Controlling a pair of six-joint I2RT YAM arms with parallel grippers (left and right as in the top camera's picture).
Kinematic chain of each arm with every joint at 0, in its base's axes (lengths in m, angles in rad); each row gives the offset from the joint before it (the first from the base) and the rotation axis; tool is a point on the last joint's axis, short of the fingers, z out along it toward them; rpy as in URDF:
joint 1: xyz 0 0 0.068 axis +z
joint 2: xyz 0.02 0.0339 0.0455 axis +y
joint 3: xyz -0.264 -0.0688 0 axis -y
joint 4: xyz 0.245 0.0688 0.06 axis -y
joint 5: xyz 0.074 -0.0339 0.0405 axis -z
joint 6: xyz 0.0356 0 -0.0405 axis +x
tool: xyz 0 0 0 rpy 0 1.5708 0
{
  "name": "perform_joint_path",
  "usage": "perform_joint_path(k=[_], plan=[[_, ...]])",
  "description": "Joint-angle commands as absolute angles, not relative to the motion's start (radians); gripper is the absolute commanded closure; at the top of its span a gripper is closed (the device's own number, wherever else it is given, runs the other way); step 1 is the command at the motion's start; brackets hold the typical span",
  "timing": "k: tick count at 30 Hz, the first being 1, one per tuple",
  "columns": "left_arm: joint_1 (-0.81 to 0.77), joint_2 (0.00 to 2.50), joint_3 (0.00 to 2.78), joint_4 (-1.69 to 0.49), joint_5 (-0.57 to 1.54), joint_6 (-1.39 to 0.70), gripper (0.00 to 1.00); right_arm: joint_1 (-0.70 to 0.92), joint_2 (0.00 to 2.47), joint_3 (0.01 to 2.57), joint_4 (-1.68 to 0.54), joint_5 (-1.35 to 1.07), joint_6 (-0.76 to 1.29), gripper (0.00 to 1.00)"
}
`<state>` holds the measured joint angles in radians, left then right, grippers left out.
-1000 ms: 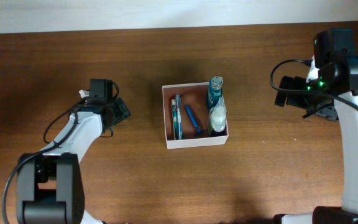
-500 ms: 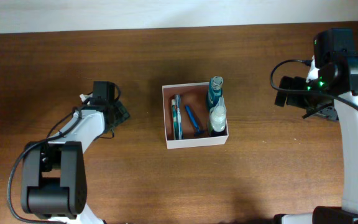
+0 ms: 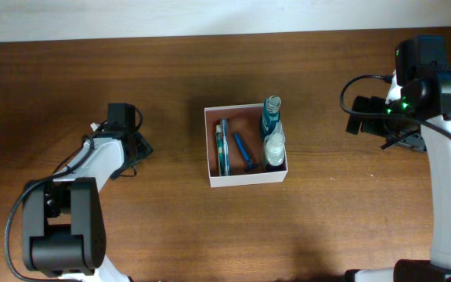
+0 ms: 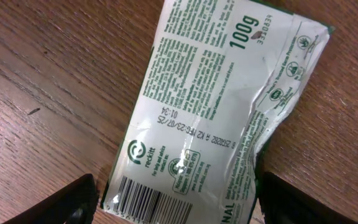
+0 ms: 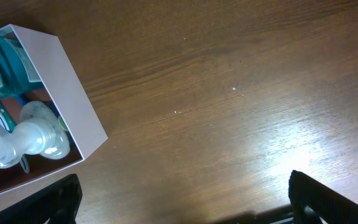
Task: Pack container
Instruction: 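Lower the left gripper onto the soap packet and grasp it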
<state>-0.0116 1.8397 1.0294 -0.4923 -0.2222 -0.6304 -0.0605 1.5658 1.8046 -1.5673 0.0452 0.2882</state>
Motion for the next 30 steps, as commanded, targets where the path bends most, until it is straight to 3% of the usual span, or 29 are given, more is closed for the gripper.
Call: perform_joint_path(k=[1, 8, 12, 14, 17, 20, 25, 30], plan=[[-0.001, 1.863, 1.017, -0.491, -0.258, -0.543, 0.16, -0.067, 1.549, 1.818, -1.567, 0.057, 0.292, 0.02], [0.001, 1.863, 1.018, -0.454, -0.258, -0.416, 0.02, -0.067, 1.549, 1.818, -1.567, 0.057, 0.292, 0.02], [0.001, 1.863, 1.018, -0.422, -0.255, -0.409, 0.03, -0.067, 1.549, 1.818, -1.567, 0.057, 0.292, 0.02], [0.001, 1.863, 1.018, -0.411, -0.255, -0.409, 0.11, -0.067, 1.549, 1.818, -1.567, 0.057, 0.292, 0.01], [0.001, 1.864, 1.018, -0.406, -0.254, -0.409, 0.32, -0.067, 1.549, 1.818, -1.567, 0.057, 0.292, 0.02], [0.001, 1.864, 1.018, -0.406, -0.255, -0.409, 0.45, -0.067, 1.549, 1.818, -1.567, 0.057, 0.292, 0.02], [0.001, 1.863, 1.018, -0.408, -0.255, -0.409, 0.79, -0.067, 1.549, 1.818, -1.567, 0.057, 0.292, 0.02], [0.001, 1.827, 1.018, -0.416, -0.254, -0.409, 0.79, -0.067, 1.549, 1.818, -1.567, 0.057, 0.292, 0.02]])
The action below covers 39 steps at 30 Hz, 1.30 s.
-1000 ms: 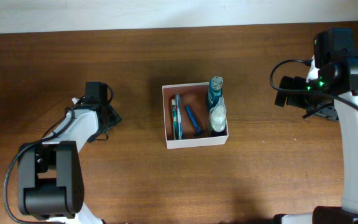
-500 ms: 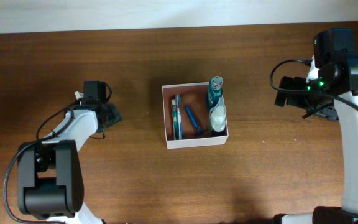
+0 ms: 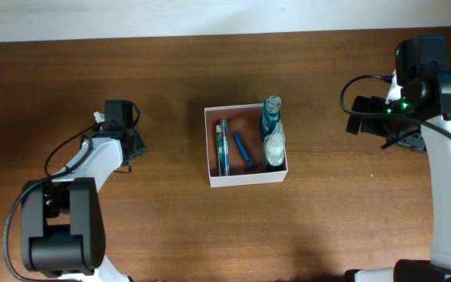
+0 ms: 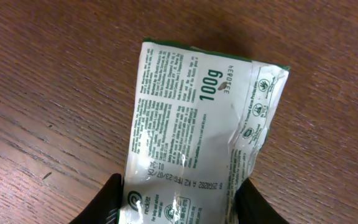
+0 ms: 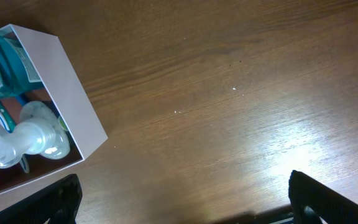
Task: Pack container
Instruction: 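Lower the left gripper onto the soap packet and grasp it, then lift the soap packet and carry it right over the box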
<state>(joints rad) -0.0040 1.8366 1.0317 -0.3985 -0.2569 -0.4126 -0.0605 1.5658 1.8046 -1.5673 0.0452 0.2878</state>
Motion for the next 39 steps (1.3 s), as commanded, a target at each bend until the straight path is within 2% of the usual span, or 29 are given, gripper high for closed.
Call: perform_joint_path(k=[1, 6, 10, 19, 26, 39], plan=[[0.001, 1.81, 1.018, -0.42, -0.25, -0.409, 0.79, -0.067, 1.549, 1.818, -1.567, 0.057, 0.292, 0.01], [-0.007, 1.69, 1.018, -0.452, -0.176, -0.41, 0.79, -0.067, 1.549, 1.818, -1.567, 0.057, 0.292, 0.02], [-0.046, 1.557, 1.021, -0.457, -0.052, -0.41, 0.84, -0.067, 1.549, 1.818, -1.567, 0.057, 0.292, 0.02], [-0.241, 1.338, 1.084, -0.459, 0.05, -0.432, 0.85, -0.067, 1.549, 1.818, -1.567, 0.057, 0.292, 0.02], [-0.413, 1.336, 1.187, -0.508, 0.049, -0.433, 0.96, -0.067, 1.549, 1.818, -1.567, 0.057, 0.292, 0.02], [-0.568, 1.458, 1.228, -0.517, 0.038, -0.54, 0.97, -0.067, 1.549, 1.818, -1.567, 0.057, 0.292, 0.02]])
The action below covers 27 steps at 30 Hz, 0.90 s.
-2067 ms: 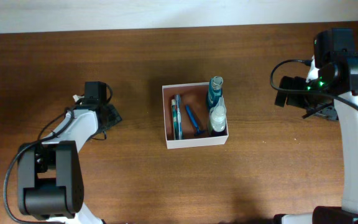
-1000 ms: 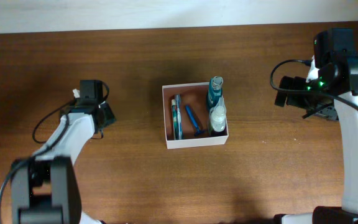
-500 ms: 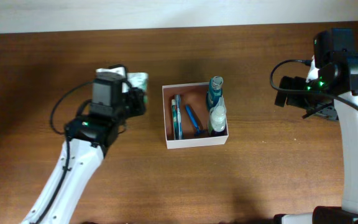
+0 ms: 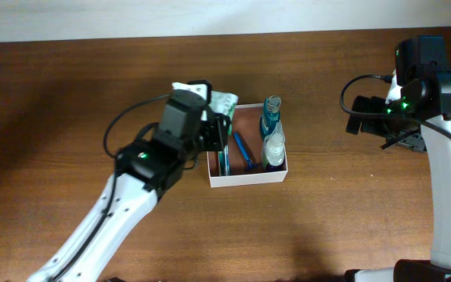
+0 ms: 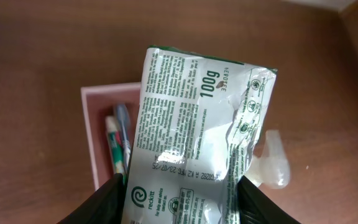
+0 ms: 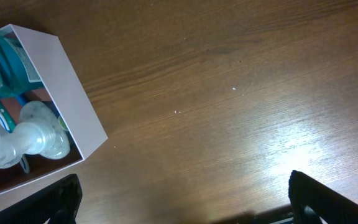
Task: Pack container
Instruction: 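Lift the soap packet and carry it right over the box, then lower the soap packet into the box and open the left gripper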
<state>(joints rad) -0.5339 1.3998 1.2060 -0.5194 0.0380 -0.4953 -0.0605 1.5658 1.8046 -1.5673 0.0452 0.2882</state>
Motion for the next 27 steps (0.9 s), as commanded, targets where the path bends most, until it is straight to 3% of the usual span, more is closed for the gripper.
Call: perform_joint_path(k=[1, 9, 16, 27], plan=[[-0.58, 1.474, 1.228, -0.516, 0.036, -0.55, 0.97, -0.067, 1.549, 1.818, -1.567, 0.057, 0.292, 0.02], [-0.62, 1.584, 1.228, -0.514, -0.017, -0.577, 0.97, -0.067, 1.549, 1.818, -1.567, 0.057, 0.292, 0.02], [-0.677, 1.633, 1.228, -0.539, -0.186, -0.588, 0.97, -0.067, 1.549, 1.818, -1.567, 0.057, 0.292, 0.02], [-0.685, 1.755, 1.228, -0.547, -0.221, -0.619, 0.99, -0.067, 1.549, 1.818, -1.567, 0.057, 0.292, 0.02]])
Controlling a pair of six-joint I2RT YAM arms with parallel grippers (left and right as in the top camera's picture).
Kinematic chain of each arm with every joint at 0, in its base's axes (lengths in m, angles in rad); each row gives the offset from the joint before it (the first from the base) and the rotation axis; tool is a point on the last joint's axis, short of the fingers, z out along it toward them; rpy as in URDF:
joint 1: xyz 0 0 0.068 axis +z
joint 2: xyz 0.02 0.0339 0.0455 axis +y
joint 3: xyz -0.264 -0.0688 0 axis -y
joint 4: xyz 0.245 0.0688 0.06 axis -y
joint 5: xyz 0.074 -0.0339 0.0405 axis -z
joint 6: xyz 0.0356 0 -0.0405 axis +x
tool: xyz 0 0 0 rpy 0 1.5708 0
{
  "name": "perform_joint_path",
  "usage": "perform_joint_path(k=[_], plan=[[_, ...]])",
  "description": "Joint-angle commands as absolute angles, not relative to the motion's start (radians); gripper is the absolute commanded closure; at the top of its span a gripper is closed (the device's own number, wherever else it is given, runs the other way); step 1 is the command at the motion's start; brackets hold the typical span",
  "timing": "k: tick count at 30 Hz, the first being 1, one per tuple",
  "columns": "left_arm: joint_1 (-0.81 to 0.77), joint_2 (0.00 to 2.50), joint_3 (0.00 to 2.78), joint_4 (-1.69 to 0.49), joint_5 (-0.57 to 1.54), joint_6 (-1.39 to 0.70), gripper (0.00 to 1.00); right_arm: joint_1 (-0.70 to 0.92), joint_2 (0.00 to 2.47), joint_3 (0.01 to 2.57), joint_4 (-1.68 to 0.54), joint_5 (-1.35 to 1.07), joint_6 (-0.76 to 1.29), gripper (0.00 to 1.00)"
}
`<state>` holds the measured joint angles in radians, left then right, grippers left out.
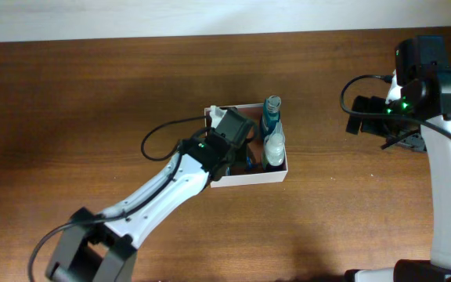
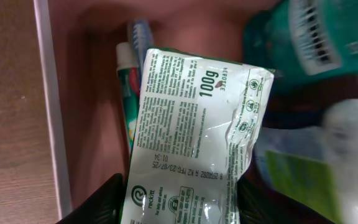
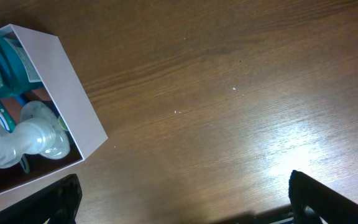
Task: Pack container
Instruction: 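Lower the soap packet into the box and open the left gripper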
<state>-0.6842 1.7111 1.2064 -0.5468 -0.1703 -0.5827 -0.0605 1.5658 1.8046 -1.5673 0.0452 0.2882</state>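
Observation:
The white box (image 1: 246, 179) stands mid-table with a pink floor (image 2: 92, 112). My left gripper (image 1: 233, 133) reaches into it, shut on a white-and-green sachet (image 2: 191, 130) marked 100g, held low over a toothbrush and toothpaste tube (image 2: 128, 81). A teal bottle (image 1: 272, 114) and a clear bottle (image 1: 273, 147) stand along the box's right side. My right gripper (image 3: 182, 199) hangs open over bare wood at the far right, its fingers (image 3: 328, 199) wide apart, with the box corner (image 3: 61, 93) at its left.
Brown wooden table (image 1: 92, 94) runs all around the box. A pale wall strip edges the far side. The left arm's black cable (image 1: 163, 133) loops beside the box's left wall.
My left gripper has moved with the sachet from above the box's left rim to down inside the box, low over the toothbrush and tube. The right arm has not moved.
At first the sachet lay on the wood at the far left between my open left fingers. Then the fingers were shut on it there. Later it was held up over the box, and now it is inside it.

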Motion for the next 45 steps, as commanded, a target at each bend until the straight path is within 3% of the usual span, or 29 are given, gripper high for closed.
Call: perform_joint_path(k=[1, 22, 24, 31, 34, 43, 45], plan=[[-0.685, 1.765, 1.228, -0.546, -0.228, -0.627, 0.99, -0.067, 1.549, 1.818, -1.567, 0.057, 0.292, 0.02], [-0.685, 1.853, 1.228, -0.517, -0.304, -0.826, 0.98, -0.067, 1.549, 1.818, -1.567, 0.057, 0.292, 0.02], [-0.685, 1.853, 1.228, -0.505, -0.304, -0.826, 0.94, -0.067, 1.549, 1.818, -1.567, 0.057, 0.292, 0.01], [-0.685, 1.853, 1.228, -0.49, -0.304, -0.826, 0.92, -0.067, 1.549, 1.818, -1.567, 0.057, 0.292, 0.02], [-0.685, 1.853, 1.228, -0.49, -0.304, -0.826, 0.81, -0.067, 1.549, 1.818, -1.567, 0.057, 0.292, 0.01], [-0.685, 1.853, 1.228, -0.49, -0.304, -0.825, 0.67, -0.067, 1.549, 1.818, -1.567, 0.057, 0.292, 0.02], [-0.685, 1.853, 1.228, -0.49, -0.304, -0.825, 0.51, -0.067, 1.549, 1.818, -1.567, 0.057, 0.292, 0.02]])
